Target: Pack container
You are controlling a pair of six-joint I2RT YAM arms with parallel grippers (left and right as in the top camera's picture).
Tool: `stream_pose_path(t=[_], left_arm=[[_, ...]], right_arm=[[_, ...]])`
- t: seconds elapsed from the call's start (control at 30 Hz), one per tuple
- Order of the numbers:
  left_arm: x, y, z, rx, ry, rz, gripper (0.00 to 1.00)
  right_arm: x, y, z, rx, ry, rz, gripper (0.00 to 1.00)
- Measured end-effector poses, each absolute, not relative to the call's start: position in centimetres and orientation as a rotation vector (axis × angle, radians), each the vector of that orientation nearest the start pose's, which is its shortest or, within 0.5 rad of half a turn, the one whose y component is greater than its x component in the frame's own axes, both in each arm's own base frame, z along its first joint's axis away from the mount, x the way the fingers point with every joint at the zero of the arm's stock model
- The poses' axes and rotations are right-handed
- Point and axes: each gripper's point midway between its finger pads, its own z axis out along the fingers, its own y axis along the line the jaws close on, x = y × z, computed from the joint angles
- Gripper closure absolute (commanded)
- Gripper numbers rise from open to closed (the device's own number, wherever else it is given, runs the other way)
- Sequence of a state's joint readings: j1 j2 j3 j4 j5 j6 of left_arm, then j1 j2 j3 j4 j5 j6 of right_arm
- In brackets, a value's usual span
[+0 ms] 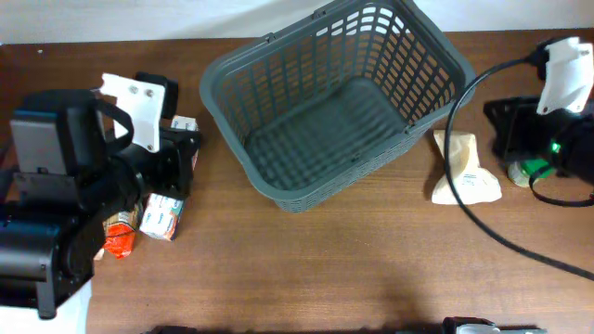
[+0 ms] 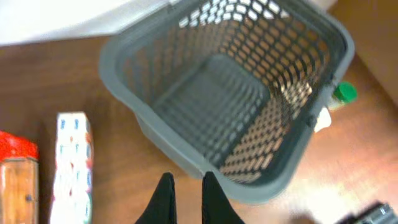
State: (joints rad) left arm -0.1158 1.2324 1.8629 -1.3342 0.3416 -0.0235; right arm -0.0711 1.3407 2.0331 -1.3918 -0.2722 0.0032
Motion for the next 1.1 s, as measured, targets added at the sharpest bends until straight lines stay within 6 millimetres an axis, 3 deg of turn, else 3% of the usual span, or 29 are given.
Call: stream_pose_path(t=[0.1, 0.2, 0.4, 0.53, 0.67, 0.8, 0.93, 1.1], left_arm=[[25.0, -10.2, 39.1, 0.341, 2.314, -0.496, 0.98], [23.1, -12.3, 38.3, 0.463, 2.352, -0.542, 0.98], [17.7, -17.3, 36.7, 0.888, 2.367, -0.627, 0.98], [16.0, -20.3, 35.3, 1.094, 2.372, -0.658, 0.98], [15.6, -22.8, 33.1, 1.241, 2.413, -0.617, 0.98], [16.6, -24.6, 29.8, 1.342, 2.482, -0.47, 0.98], [18.2, -25.1, 27.5, 1.369, 2.536, -0.348, 0.98], [19.7, -26.0, 24.6, 1.441, 2.586, -0.255, 0.98]], right_arm=[[30.5, 2.3, 42.3, -0.009, 2.229, 0.284, 0.96], [31.9, 2.1, 41.4, 0.043, 2.262, 0.303, 0.96], [36.3, 1.8, 36.2, 0.124, 2.424, 0.341, 0.96], [37.7, 1.9, 34.0, 0.141, 2.484, 0.36, 0.96], [38.8, 2.2, 32.2, 0.145, 2.535, 0.396, 0.96], [40.1, 3.0, 29.8, 0.115, 2.596, 0.465, 0.96], [41.0, 4.4, 28.1, 0.048, 2.634, 0.535, 0.96], [41.0, 5.1, 27.9, -0.013, 2.636, 0.554, 0.96]])
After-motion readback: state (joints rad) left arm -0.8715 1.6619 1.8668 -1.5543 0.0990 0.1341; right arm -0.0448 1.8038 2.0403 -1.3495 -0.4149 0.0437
